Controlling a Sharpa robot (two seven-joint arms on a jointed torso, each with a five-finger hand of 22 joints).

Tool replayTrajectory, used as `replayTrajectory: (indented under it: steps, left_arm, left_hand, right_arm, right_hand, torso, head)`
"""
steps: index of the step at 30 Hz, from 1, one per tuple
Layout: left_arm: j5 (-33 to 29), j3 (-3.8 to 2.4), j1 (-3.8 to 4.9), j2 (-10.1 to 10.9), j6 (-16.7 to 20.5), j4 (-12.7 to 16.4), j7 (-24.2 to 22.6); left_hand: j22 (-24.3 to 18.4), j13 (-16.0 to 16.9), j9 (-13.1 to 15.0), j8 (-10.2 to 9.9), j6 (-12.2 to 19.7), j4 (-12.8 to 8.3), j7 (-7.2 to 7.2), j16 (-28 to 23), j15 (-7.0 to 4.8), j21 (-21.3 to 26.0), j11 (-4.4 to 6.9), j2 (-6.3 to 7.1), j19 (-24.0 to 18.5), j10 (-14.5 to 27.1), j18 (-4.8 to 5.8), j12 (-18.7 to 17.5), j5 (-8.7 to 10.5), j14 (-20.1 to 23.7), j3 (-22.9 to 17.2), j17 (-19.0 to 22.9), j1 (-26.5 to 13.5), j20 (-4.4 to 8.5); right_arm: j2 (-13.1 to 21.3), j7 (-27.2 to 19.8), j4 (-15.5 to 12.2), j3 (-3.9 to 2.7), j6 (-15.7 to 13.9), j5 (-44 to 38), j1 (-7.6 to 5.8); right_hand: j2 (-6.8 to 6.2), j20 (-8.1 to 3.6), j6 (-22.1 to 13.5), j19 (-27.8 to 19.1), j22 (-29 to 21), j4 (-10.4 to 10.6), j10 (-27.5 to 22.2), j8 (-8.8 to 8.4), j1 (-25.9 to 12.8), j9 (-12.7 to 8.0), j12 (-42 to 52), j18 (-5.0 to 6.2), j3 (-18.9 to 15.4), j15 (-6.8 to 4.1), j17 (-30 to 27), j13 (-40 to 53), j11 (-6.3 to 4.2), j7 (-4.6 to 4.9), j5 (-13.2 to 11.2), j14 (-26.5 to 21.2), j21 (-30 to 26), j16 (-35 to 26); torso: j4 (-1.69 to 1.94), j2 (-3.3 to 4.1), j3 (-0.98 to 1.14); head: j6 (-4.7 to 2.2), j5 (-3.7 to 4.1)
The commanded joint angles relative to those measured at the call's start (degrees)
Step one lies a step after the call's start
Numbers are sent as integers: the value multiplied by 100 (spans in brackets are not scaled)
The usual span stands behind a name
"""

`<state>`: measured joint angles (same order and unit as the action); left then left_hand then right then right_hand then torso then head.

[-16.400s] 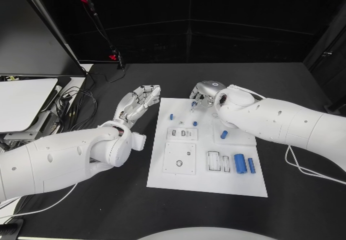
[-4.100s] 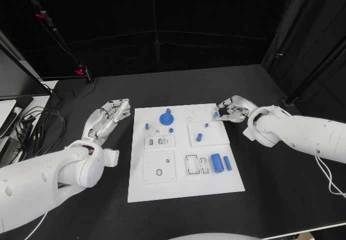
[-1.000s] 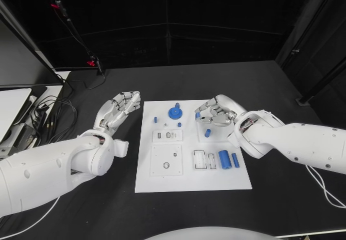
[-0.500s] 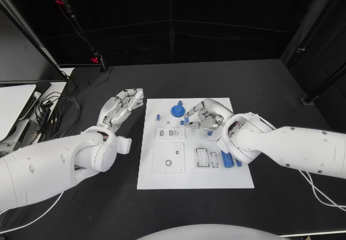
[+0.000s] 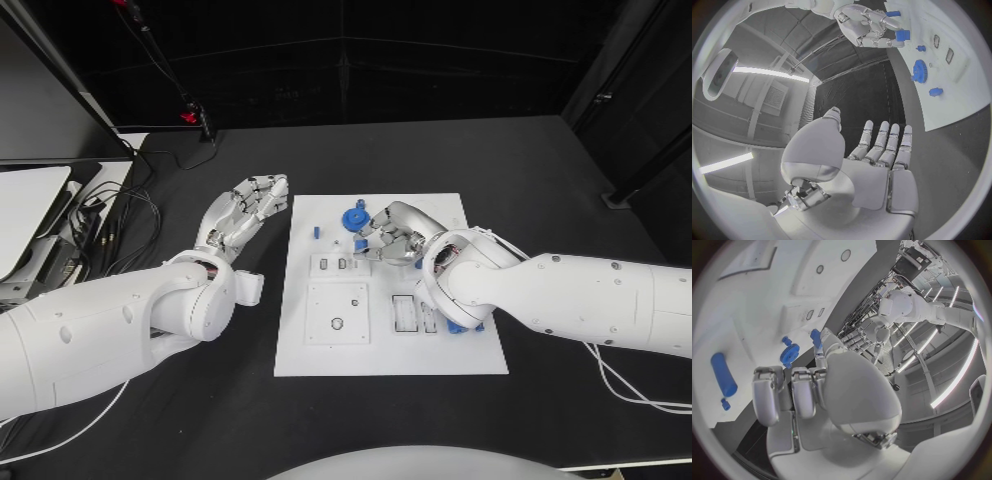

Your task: Assemble the parts on the task board

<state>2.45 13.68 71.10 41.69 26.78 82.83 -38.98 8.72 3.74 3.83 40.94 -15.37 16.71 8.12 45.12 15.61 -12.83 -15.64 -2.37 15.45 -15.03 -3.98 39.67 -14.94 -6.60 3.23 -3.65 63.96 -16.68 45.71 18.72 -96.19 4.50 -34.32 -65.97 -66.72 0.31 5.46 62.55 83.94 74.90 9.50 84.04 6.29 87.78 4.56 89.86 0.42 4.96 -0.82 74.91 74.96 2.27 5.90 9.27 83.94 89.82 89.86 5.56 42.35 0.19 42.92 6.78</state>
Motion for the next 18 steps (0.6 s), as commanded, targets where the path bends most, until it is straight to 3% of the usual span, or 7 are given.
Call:
replayTrajectory:
  steps: [1, 4, 9, 18]
  left_arm:
    - [31, -5, 8, -9, -27, 1, -1379]
    - [31, -5, 8, -14, -29, 0, -1379]
    - [31, -5, 8, -15, -29, 1, -1380]
    - [31, -5, 7, -19, -31, -8, -1379]
  left_hand:
    - [6, 1, -1, -27, 44, 3, 900, 24, -3, -24, 14, -71, -36, -40, -26, 20, -25, -45, 22, -8, 3, -5]
    - [6, 1, -1, -27, 44, 3, 900, 24, -3, -24, 14, -71, -36, -40, -26, 20, -25, -45, 22, -8, 3, -5]
    - [6, 1, -1, -27, 44, 3, 900, 24, -3, -24, 14, -71, -36, -40, -26, 20, -25, -45, 22, -8, 3, -5]
    - [6, 1, -1, -27, 44, 3, 900, 24, -3, -24, 14, -71, -36, -40, -26, 20, -25, -45, 22, -8, 3, -5]
  right_arm:
    - [-93, 362, 52, -3, 6, -171, 12]
    - [-151, 401, 90, -2, 75, -185, 35]
    - [-217, 415, 157, -2, 138, -196, 92]
    - [-273, 409, 235, -2, 209, -209, 153]
  right_hand:
    - [26, 26, 79, 606, 1510, -26, 596, 20, -54, -3, 14, -42, 3, 27, 1509, 1504, 27, 39, 36, 606, 18, 14]
    - [24, 28, 72, 606, 1510, -27, 596, 10, -61, -8, 14, -42, 2, 28, 1509, 1504, 27, 39, 45, 606, 18, 14]
    - [21, 30, 60, 606, 1510, -28, 596, -5, -71, -14, 14, -42, -1, 28, 1509, 1504, 28, 41, 39, 606, 18, 14]
    - [20, 32, 50, 606, 1510, -29, 596, -17, -77, -19, 14, -42, -1, 29, 1509, 1504, 30, 45, 35, 606, 18, 14]
  torso:
    - [-7, -4, 3]
    - [6, -2, 5]
    - [-11, -1, 1]
    - [-9, -1, 4]
  head:
    - [9, -3]
    - [13, 2]
    - [14, -14]
    - [43, -11]
